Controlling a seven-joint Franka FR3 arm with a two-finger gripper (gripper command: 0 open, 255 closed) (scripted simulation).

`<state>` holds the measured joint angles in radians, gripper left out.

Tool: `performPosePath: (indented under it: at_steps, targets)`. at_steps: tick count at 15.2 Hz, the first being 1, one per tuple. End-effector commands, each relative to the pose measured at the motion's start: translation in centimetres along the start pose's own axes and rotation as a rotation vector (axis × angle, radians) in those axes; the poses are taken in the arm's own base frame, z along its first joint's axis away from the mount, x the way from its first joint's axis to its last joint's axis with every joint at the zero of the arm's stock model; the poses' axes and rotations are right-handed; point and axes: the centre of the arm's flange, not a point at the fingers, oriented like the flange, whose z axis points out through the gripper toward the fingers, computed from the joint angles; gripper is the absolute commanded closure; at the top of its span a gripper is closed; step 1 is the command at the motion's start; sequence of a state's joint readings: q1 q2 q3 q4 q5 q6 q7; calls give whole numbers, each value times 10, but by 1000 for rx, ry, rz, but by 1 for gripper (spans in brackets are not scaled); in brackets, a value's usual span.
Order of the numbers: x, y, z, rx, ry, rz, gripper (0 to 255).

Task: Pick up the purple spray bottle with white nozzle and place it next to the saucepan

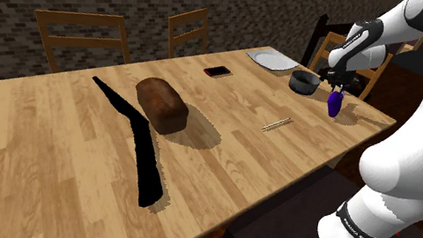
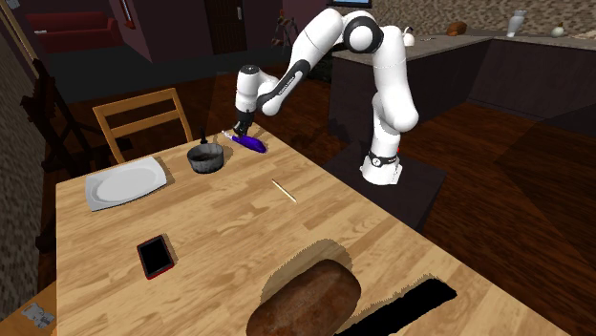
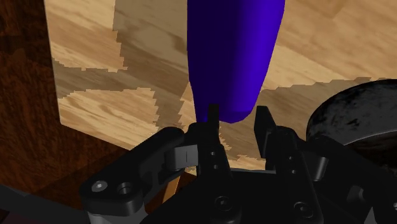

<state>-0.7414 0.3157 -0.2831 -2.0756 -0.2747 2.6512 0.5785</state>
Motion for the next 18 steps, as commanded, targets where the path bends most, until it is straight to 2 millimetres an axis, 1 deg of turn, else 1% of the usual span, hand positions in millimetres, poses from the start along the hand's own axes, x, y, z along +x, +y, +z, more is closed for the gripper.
performPosePath:
  at_steps: [1, 6, 9, 10, 18]
  targets:
    - [0, 0, 0, 0, 0, 0, 0]
    - [0, 0, 0, 0, 0, 0, 0]
    - [0, 0, -40, 0, 0, 0, 0]
    - [0, 0, -50, 0, 0, 0, 0]
    - [0, 0, -50, 0, 0, 0, 0]
